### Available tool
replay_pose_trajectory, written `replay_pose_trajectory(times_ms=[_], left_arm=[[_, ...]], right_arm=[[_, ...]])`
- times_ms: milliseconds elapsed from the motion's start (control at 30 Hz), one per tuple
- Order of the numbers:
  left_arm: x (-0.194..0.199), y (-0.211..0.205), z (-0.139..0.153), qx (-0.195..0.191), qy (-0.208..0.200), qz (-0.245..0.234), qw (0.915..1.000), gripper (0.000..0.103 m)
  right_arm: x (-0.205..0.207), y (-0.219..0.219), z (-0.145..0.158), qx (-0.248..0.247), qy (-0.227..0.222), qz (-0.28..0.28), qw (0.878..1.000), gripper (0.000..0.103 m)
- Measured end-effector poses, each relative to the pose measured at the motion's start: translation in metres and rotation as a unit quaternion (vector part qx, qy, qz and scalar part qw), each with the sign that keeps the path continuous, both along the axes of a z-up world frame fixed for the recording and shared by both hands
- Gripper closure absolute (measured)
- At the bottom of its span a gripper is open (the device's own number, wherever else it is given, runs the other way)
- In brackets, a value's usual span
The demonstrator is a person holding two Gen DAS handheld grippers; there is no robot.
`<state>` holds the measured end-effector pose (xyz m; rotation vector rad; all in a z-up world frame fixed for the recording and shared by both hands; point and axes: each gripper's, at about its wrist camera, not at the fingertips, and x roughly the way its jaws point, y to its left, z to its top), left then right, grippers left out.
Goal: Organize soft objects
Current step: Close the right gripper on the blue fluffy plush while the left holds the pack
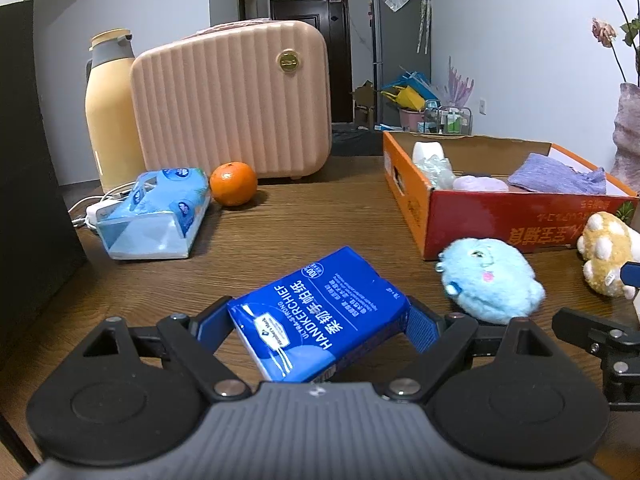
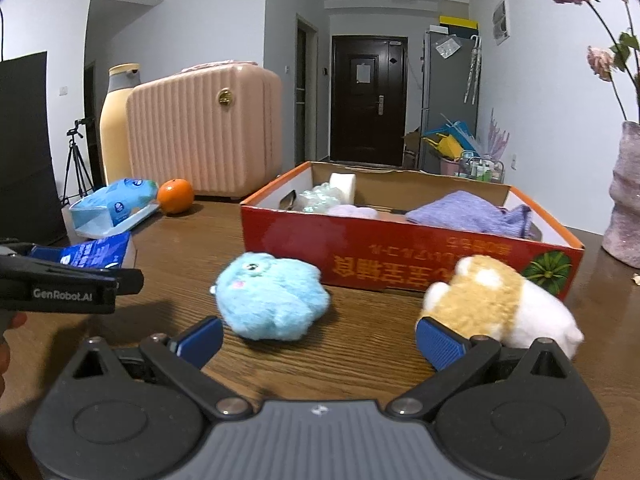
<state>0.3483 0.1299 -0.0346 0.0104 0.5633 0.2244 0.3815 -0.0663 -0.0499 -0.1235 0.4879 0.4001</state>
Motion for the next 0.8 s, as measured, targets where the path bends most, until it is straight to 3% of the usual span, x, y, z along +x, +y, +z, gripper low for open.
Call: replay_pose_trajectory(times_ms=[800], left_arm=[[-0.001,0.051,0.0,0.004,-0.001,0.013,0.9999,0.014]], right_arm=[[0.055,0.071,-0.012,-0.026,0.036,0.004,0.999,0.0]])
